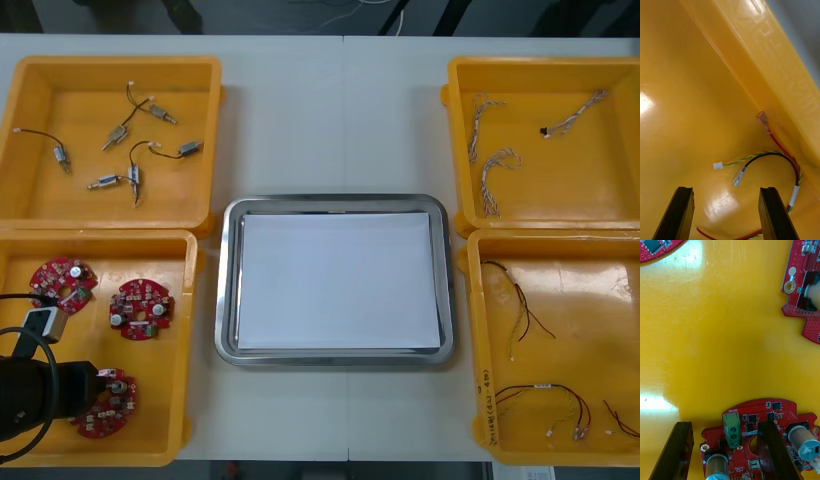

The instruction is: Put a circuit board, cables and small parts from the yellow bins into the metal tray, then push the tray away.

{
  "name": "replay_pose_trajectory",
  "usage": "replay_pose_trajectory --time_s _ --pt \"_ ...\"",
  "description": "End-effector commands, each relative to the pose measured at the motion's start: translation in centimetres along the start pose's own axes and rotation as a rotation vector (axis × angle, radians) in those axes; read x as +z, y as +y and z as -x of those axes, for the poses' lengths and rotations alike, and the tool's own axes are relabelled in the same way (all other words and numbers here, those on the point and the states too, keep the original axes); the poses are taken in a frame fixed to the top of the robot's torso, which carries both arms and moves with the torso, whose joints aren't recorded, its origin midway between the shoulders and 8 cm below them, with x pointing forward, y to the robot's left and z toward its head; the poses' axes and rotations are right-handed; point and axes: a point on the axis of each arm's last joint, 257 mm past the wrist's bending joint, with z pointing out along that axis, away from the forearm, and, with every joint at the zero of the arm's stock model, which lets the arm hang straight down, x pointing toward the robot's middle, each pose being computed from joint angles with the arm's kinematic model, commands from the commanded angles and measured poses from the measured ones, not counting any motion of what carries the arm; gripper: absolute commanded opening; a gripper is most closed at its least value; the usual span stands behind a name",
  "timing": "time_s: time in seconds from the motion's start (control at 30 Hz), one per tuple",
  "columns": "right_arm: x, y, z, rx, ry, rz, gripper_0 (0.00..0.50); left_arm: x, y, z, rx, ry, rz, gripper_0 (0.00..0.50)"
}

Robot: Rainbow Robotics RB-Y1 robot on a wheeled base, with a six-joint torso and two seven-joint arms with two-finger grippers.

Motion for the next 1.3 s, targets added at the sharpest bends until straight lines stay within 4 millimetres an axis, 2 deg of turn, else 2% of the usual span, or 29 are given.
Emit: replay_pose_trajectory --time_s 0.03,0.07,0.1,0.53,0.87,1.3 --pt "1.4 1.0 -0.3 0.014 -0.006 0.017 0.5 -0.5 0.4 -0.7 0.088 0.008 0.019 0.273" --pt "1.6 1.0 -0.4 0.017 -0.004 0.016 0.5 -0.5 0.4 -0.6 0.088 0.007 0.019 0.029" --pt "1.9 1.0 -0.6 0.019 0.001 0.016 0.5 -0.5 0.4 -0.6 0.087 0.005 0.018 0.0" --pt "3.0 0.8 -2.1 0.059 0.038 0.012 0.5 -0.6 0.2 0.0 0.09 -0.001 0.014 0.0" --pt "3.2 0.6 -1.7 0.072 0.022 0.015 0.5 -1.8 1.4 2.2 0.091 -0.002 0.051 0.0" --pt "3.3 0.5 -2.3 0.088 0.033 0.02 0.489 -4.4 1.9 6.5 0.063 -0.002 0.077 0.0"
